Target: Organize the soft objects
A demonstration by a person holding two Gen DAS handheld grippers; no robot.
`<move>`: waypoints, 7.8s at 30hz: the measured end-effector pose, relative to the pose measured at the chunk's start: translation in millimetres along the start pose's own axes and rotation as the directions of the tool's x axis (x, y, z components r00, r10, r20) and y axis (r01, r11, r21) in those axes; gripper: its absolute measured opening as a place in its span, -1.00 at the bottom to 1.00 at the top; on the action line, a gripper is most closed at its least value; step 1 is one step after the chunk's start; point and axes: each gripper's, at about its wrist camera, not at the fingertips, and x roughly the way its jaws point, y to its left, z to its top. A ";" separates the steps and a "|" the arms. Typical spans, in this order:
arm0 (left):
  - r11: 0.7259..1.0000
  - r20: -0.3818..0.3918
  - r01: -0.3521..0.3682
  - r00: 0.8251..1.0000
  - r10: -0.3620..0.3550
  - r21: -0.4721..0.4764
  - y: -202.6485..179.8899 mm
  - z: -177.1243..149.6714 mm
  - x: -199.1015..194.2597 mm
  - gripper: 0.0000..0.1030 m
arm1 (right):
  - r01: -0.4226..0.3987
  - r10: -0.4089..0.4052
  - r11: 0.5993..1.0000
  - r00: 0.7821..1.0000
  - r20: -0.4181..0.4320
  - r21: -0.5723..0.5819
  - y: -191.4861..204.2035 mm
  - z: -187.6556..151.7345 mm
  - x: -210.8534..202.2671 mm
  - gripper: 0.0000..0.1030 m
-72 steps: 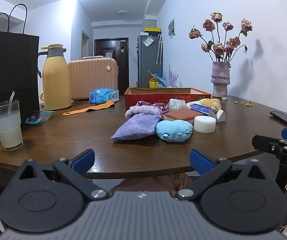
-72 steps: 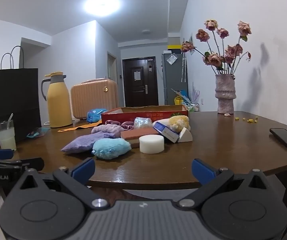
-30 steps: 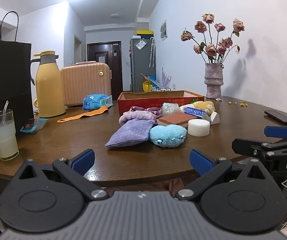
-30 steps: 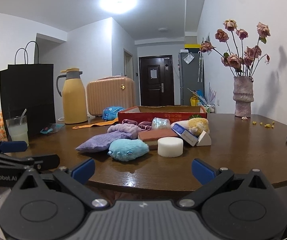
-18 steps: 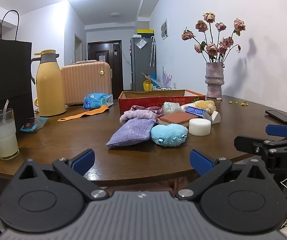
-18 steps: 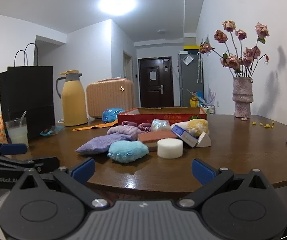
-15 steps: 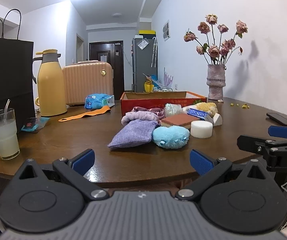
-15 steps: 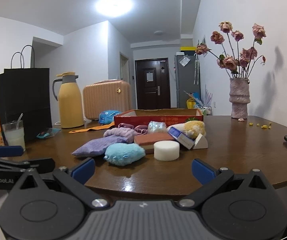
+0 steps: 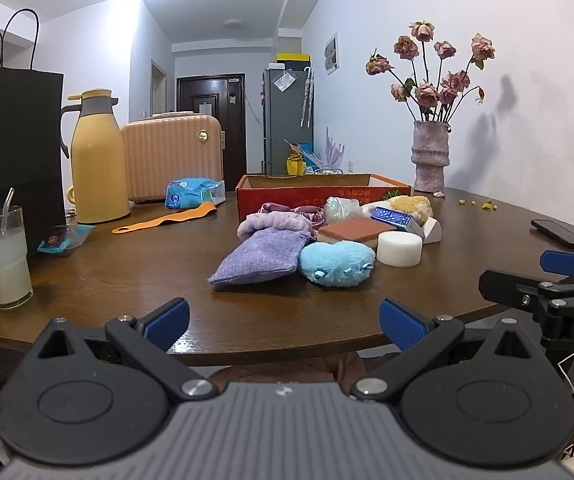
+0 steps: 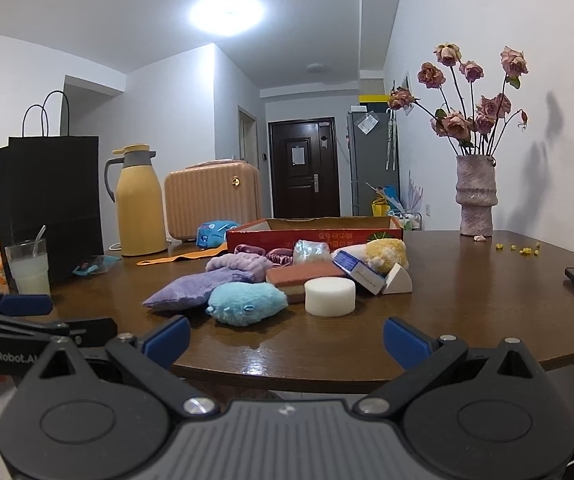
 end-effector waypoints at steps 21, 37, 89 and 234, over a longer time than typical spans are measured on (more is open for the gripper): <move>1.000 -0.017 0.004 1.000 -0.004 -0.018 2.2 -3.3 1.2 1.00 | 0.002 -0.002 1.000 1.000 0.002 0.004 0.8 -1.7 0.3 1.00; 0.999 0.014 0.017 1.000 -0.016 -0.052 5.2 7.0 33.5 1.00 | -0.130 0.138 0.985 0.988 -0.065 0.118 -14.6 -0.8 25.5 1.00; 0.857 -0.280 -0.259 0.950 0.142 -0.446 127.9 50.2 158.3 -0.12 | -0.400 0.439 0.898 0.785 -0.437 0.182 34.3 76.9 303.9 -0.71; 0.988 -0.038 0.152 0.988 -0.152 0.007 -23.5 78.8 159.1 1.00 | 0.191 -0.192 0.981 0.981 -0.024 -0.038 -75.3 31.9 114.8 1.00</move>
